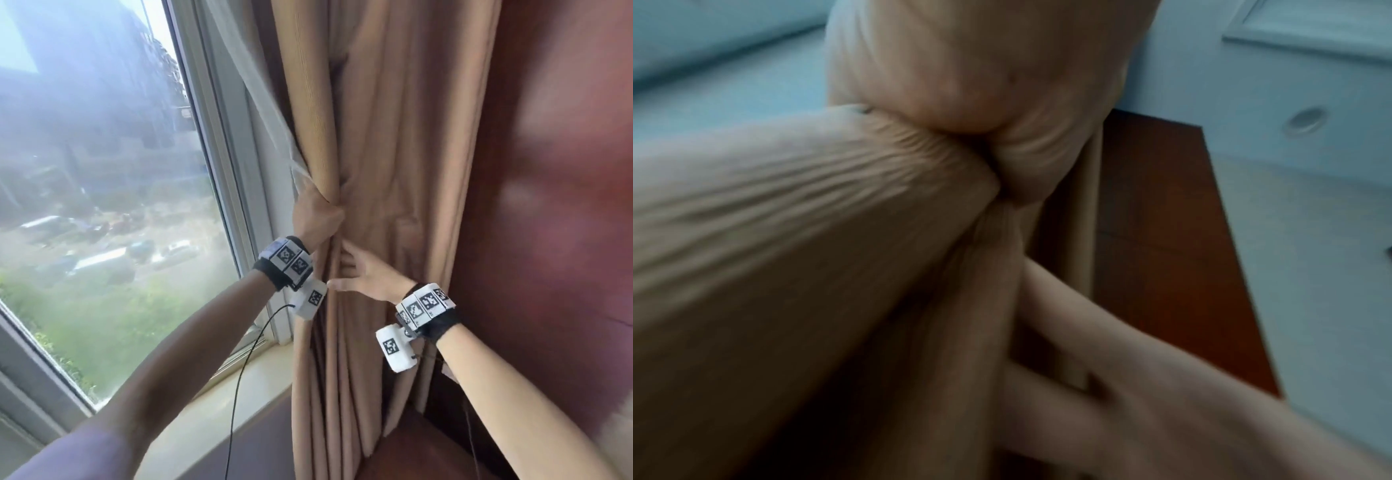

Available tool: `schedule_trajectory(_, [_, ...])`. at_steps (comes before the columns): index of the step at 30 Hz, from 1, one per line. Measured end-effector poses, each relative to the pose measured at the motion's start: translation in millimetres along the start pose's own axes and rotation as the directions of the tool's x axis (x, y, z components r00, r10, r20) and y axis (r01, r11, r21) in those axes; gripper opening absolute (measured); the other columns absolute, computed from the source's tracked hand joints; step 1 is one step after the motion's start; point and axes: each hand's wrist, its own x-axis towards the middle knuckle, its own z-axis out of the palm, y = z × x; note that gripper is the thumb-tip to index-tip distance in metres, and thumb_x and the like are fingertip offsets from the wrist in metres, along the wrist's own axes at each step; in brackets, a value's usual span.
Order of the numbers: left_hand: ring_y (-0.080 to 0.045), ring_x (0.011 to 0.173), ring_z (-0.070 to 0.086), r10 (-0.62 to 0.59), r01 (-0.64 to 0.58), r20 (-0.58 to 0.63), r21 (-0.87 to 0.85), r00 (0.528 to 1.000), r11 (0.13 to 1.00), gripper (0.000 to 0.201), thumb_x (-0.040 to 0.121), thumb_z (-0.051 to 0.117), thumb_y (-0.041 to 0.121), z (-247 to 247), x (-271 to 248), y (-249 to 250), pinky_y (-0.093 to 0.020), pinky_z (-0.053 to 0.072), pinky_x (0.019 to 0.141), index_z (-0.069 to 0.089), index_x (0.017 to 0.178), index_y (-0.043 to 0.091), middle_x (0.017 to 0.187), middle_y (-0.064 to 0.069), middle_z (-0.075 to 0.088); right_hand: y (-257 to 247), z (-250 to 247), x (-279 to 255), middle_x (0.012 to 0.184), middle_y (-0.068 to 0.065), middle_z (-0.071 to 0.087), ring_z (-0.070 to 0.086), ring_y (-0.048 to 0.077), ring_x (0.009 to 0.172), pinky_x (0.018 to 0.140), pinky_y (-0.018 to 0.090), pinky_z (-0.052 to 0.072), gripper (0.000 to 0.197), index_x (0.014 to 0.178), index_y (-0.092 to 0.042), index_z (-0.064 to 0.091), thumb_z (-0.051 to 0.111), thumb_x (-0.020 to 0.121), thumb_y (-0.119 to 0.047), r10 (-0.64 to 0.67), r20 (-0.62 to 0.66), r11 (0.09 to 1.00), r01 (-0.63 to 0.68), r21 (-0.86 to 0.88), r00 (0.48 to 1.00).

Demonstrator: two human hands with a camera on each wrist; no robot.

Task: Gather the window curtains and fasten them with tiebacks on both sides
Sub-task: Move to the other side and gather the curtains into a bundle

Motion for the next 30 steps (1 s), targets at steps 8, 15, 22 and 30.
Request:
schedule_trajectory(8, [-0.024, 0.093, 0.069, 0.040, -0.041, -0.014, -0.017, 0.999, 0.999, 0.069, 0.069, 0.055, 0.012, -13.3, -1.9, -13.0, -0.038, 0.063, 0.081, 0.056, 0.137, 0.020, 0.106, 0.004, 0.070, 18.3, -134.3, 6.5, 0.172, 0.014, 0.015, 0.016, 0.025, 0.160, 0.132, 0.039, 0.013, 0.132, 0.166, -0.022, 0.008, 0.089, 0.068, -0.057, 0.100, -0.923, 0.989, -0.137, 0.052, 0.372])
schedule_trajectory(15, [-0.029, 0.092, 0.066, 0.030, -0.027, 0.063, -0.063, 0.998, 0.998, 0.055, 0.068, 0.049, -0.005, -23.7, -16.1, -5.1, -0.047, 0.062, 0.081, 0.057, 0.121, 0.007, 0.091, 0.006, 0.061, 35.0, -150.4, 62.6, 0.120, 0.003, 0.071, 0.070, 0.027, 0.115, 0.105, 0.044, 0.055, 0.065, 0.142, -0.017, 0.053, 0.082, 0.083, -0.022, 0.268, -0.660, 0.963, -0.187, 0.193, 0.701])
schedule_trajectory(22, [-0.025, 0.118, 0.059, 0.072, -0.068, 0.130, -0.035, 0.989, 0.997, 0.058, 0.081, 0.052, 0.005, -23.0, -22.0, 8.3, -0.034, 0.052, 0.101, 0.059, 0.137, 0.017, 0.129, 0.001, 0.058, -24.1, -68.3, -0.4, 0.090, 0.035, 0.068, 0.063, 0.030, 0.074, 0.073, 0.033, 0.046, 0.027, 0.095, 0.013, 0.066, 0.065, 0.089, -0.014, 0.069, -0.573, 0.997, -0.081, 0.003, 0.817])
schedule_trajectory(30, [0.021, 0.107, 0.057, 0.226, -0.061, 0.393, -0.392, 0.891, 0.918, 0.052, 0.095, 0.072, 0.045, -29.0, -58.9, 21.7, -0.004, 0.046, 0.090, 0.040, 0.135, 0.046, 0.122, 0.031, 0.056, -65.6, -3.5, -25.4, 0.115, 0.006, 0.075, 0.070, 0.026, 0.115, 0.099, 0.041, 0.056, 0.034, 0.121, -0.015, 0.069, 0.056, 0.090, -0.020, -0.053, -0.368, 0.942, -0.076, -0.327, 0.929])
